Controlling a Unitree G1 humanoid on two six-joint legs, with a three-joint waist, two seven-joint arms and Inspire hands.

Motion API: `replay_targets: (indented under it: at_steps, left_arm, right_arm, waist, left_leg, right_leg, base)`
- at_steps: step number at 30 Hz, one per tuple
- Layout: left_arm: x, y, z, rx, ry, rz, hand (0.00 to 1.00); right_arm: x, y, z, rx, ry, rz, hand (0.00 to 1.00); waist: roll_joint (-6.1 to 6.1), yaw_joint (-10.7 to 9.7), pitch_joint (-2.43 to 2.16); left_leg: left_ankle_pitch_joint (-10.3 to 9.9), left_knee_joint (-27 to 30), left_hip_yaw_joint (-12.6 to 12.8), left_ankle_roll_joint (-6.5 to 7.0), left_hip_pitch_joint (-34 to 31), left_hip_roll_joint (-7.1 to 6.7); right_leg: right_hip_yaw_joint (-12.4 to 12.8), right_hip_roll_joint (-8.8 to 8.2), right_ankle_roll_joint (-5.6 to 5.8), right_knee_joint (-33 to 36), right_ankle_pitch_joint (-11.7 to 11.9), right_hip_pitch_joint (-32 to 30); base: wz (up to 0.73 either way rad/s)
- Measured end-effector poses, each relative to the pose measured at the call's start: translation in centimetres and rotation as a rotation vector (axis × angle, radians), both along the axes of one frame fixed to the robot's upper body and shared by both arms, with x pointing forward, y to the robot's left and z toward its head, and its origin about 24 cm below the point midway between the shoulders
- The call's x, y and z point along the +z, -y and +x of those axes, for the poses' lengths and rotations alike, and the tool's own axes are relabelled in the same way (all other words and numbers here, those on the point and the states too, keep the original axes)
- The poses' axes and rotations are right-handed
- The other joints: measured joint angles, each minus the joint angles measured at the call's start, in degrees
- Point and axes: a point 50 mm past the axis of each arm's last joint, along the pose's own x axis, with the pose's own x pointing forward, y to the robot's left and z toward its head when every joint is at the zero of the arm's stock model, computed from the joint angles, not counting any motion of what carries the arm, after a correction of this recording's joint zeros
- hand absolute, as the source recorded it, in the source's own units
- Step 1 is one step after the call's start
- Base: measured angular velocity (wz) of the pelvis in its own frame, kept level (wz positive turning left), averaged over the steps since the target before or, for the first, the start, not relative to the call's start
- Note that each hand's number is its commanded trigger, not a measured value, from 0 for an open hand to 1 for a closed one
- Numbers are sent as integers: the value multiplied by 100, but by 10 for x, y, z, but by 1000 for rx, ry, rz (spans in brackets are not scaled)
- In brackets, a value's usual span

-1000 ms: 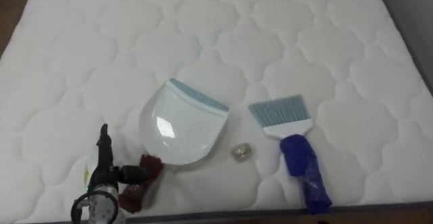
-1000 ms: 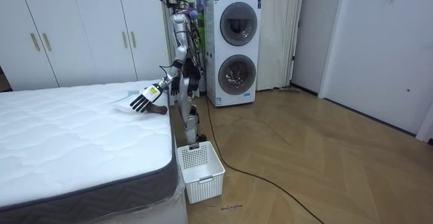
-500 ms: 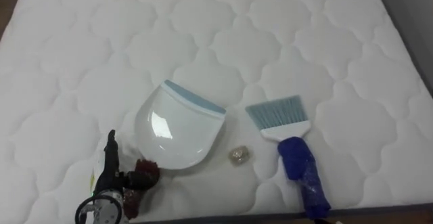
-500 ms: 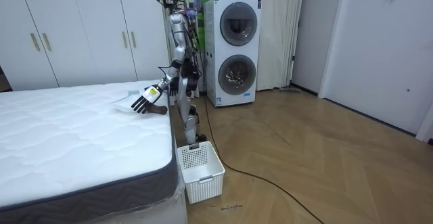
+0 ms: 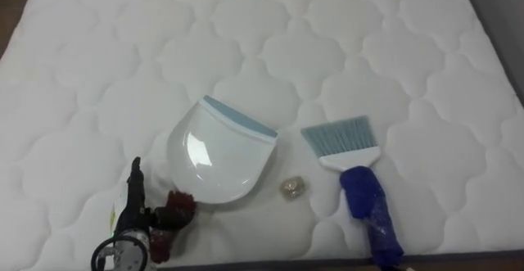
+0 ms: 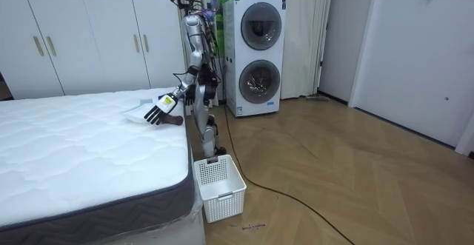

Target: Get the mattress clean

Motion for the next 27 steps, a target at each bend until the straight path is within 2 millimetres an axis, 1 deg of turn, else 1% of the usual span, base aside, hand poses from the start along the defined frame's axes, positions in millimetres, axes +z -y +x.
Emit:
replay_targets:
  at_steps: [7,11,14,20,22,23,24,25,26,27]
  left_arm:
    - [-9,7,-7,-54,-74,-14,0]
    - [-11,10,-8,-86,-87,-13,0]
    - [-12,10,-9,-93,-95,-13,0]
    - [-12,12,-9,-111,-104,-20,0]
    - [-12,12,-7,-112,-102,-20,0]
    - [-13,12,-8,-111,-110,-18,0]
    - [-13,11,-8,-111,-116,-16,0]
    - [-13,10,-6,-114,-121,-14,56]
    - [-13,10,-5,-115,-123,-14,100]
    - [-14,11,-5,-126,-130,-10,100]
  right_arm:
    - [0,-2,1,22,3,-13,0]
    - [1,-2,4,27,12,-17,0]
    - [1,-2,5,30,14,-18,0]
    - [1,-3,5,34,22,-24,0]
    - [1,-3,6,44,21,-28,0]
    - [2,-5,9,62,21,-32,0]
    - [2,-6,11,72,23,-32,0]
    - [2,-6,11,74,23,-32,0]
    - [2,-6,11,72,24,-33,0]
    - [1,-6,10,63,23,-34,0]
  waist:
    - [0,-3,1]
    - [1,0,-1]
    - [1,-7,-1]
    - [1,-12,-5]
    - [-6,10,-5]
    - [-7,23,-7]
    - [0,11,-6]
    - [0,5,-6]
    - [-1,6,-6]
    - [1,1,-6]
  left_leg:
    - [-15,-6,-2,-4,-43,-3]
    - [-15,-6,-2,-4,-121,-2]
    - [-19,-24,5,-9,-129,-2]
    - [-19,-43,17,-10,-176,-1]
    - [-19,-32,72,-10,-220,18]
    - [-20,-16,139,-9,-230,36]
    - [-27,10,152,-6,-250,43]
    - [-27,17,152,-6,-252,45]
    - [-27,22,152,-6,-251,46]
    - [-29,28,151,-3,-249,49]
  right_leg:
    - [-22,-1,-1,-61,0,-17]
    - [-27,-2,-1,-54,0,-92]
    - [-117,-10,-1,-58,0,-111]
    - [-127,-11,-1,-54,0,-169]
    - [-138,-16,-1,44,0,-279]
    - [-174,-26,-1,104,0,-331]
    - [-293,-43,-2,135,0,-333]
    - [-314,-47,-4,141,0,-335]
    - [-317,-47,-4,147,0,-335]
    - [-320,-48,-6,150,1,-330]
  base:
    - [0]
    - [0]
    - [0]
    - [-1]
    - [-16]
    - [-24]
    - [-18]
    - [-4]
    - [0]
    - [0]
